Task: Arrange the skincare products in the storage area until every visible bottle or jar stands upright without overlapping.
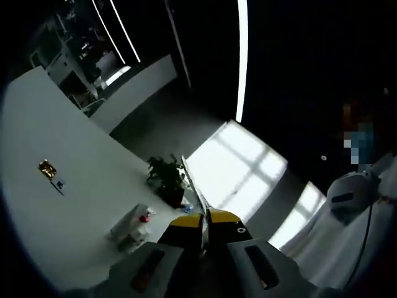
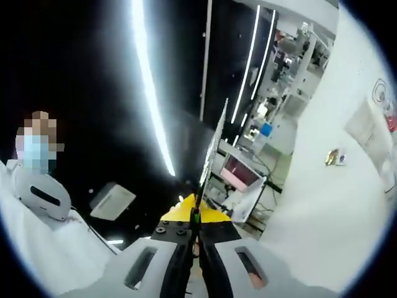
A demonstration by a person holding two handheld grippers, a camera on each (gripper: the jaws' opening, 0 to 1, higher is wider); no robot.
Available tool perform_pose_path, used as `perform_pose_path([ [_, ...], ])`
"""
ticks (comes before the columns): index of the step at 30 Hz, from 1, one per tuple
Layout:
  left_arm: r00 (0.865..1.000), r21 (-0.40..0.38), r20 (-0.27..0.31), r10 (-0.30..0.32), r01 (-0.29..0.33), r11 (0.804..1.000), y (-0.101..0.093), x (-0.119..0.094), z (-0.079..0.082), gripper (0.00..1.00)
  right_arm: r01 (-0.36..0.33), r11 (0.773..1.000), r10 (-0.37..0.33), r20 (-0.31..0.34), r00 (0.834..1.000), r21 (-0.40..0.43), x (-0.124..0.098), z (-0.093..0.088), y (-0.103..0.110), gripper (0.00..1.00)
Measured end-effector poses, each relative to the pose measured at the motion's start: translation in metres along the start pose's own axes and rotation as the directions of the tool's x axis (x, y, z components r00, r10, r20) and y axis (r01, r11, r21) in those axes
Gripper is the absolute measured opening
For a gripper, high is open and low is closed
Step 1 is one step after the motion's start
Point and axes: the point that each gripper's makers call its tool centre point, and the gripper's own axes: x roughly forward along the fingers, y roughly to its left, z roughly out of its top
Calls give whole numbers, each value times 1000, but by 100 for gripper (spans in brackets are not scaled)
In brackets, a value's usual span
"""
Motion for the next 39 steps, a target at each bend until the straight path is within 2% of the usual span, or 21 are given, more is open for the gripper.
perform_pose_path([
  [3, 999, 18, -29, 26, -26, 999, 3, 1, -9, 19, 15, 1000, -15, 19, 1000, -12, -1, 3, -3, 1],
  [6, 998, 13, -48, 35, -34, 999, 6, 3, -20, 23, 25, 1000, -24, 16, 1000, -15, 0, 3, -4, 1],
  [9, 998, -37, -53, 21, -23, 999, 1, 8, -30, 25, 17, 1000, -17, -5, 1000, -9, 3, -1, 0, 1],
  [14, 999, -76, -27, 21, -23, 997, 0, 8, -32, 17, 35, 999, -35, -11, 999, -21, 0, -3, -4, 1],
  [17, 999, -81, -43, 33, -36, 996, 1, 8, -38, 2, 64, 998, -65, -42, 997, -26, -3, -9, -9, 1],
  [18, 997, -84, -54, 62, -66, 994, 5, 7, -41, 3, 74, 997, -75, -45, 996, -34, -4, -10, -11, 1],
  [20, 994, -57, -68, 83, -87, 995, 9, 7, -46, 2, 94, 995, -97, -66, 993, -45, -6, -13, -14, 1],
  [23, 993, -77, -71, 94, -99, 992, 12, 7, -49, 0, 108, 992, -113, -79, 990, -68, -9, -15, -16, 1],
  [28, 994, -90, -59, 88, -93, 992, 13, 8, -50, 0, 107, 982, -122, -89, 989, -157, -13, -14, -14, 3],
  [33, 995, -125, -48, 89, -94, 988, 18, 10, -55, 0, 109, 969, -139, -124, 983, -223, -14, -14, -15, 11],
  [39, 994, -144, -43, 100, -105, 984, 24, 11, -58, 0, 127, 947, -189, -192, 963, -295, -15, -23, -21, 33],
])
